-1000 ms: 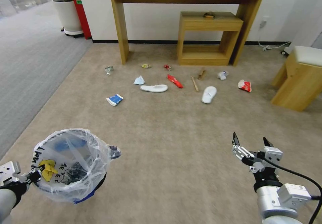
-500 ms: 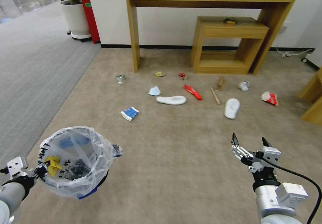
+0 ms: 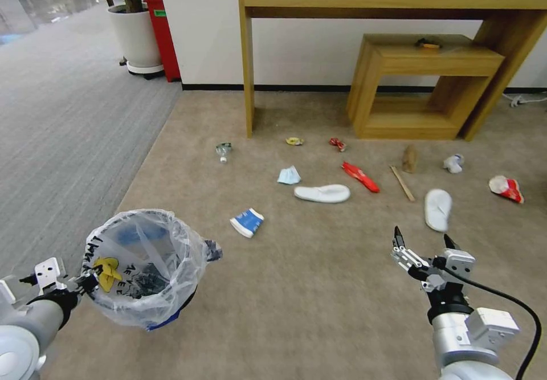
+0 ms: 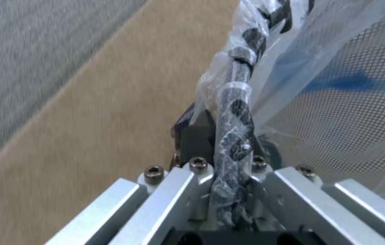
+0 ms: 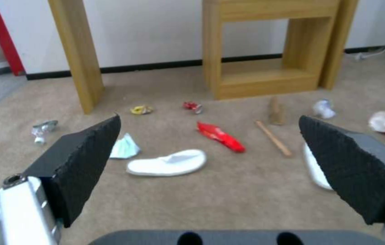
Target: Pick up the trash bin and place the garbage on the floor into it.
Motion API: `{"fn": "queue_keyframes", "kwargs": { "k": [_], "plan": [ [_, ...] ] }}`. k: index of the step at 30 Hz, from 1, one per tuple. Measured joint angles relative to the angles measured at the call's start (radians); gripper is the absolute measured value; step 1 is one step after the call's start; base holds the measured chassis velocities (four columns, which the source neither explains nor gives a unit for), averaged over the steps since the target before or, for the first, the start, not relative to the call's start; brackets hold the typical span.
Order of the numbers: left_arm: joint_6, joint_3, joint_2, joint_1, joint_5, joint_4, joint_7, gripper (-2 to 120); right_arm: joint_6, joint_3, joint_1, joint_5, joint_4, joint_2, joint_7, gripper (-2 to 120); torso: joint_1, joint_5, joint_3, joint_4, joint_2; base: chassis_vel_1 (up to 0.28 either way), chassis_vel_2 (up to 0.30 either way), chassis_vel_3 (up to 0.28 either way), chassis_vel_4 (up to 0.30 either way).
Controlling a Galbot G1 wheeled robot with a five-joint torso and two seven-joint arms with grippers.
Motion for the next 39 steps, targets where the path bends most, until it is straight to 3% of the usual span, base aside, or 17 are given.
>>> {"fn": "queue_keyframes", "kwargs": {
  "k": [11,23,28,30,31,39],
  "plan": [
    [0.000,0.023,-0.008,-0.009,0.002,0.004,-0.006,0,-0.032,-0.005,0.041,0.032,-0.050,-0.023,0.000,100,0.000,-0.0008,0.000,0.0000,0.000,-0.105,0.361,0.103,-0.317],
    [0.000,0.057,-0.001,-0.036,-0.016,0.008,-0.044,0,-0.135,-0.034,0.240,0.331,-0.229,-0.122,-0.009,100,0.000,-0.0007,0.000,-0.0001,0.000,-0.016,-0.005,0.015,0.000],
    [0.000,0.051,0.005,-0.033,-0.033,0.007,-0.068,0,-0.200,-0.114,0.382,0.423,-0.394,-0.169,-0.036,100,0.000,-0.0007,0.000,0.0001,0.000,0.000,0.000,0.000,0.000],
    [0.000,0.050,0.005,-0.032,-0.034,0.007,-0.071,0,-0.203,-0.118,0.388,0.427,-0.402,-0.171,-0.037,100,0.000,-0.0007,0.000,0.0000,0.000,0.000,0.000,0.000,0.000],
    [0.000,0.051,0.008,-0.030,-0.043,0.005,-0.087,0,-0.227,-0.177,0.474,0.472,-0.497,-0.181,-0.046,100,0.000,-0.0006,0.000,-0.0002,0.000,0.000,0.000,0.000,0.000],
    [0.000,0.056,0.025,-0.025,-0.074,-0.009,-0.135,0,-0.269,-0.357,0.708,0.531,-0.797,-0.142,-0.075,100,0.000,-0.0008,0.000,0.0002,0.000,0.000,0.000,0.000,0.000]
  ]
}}
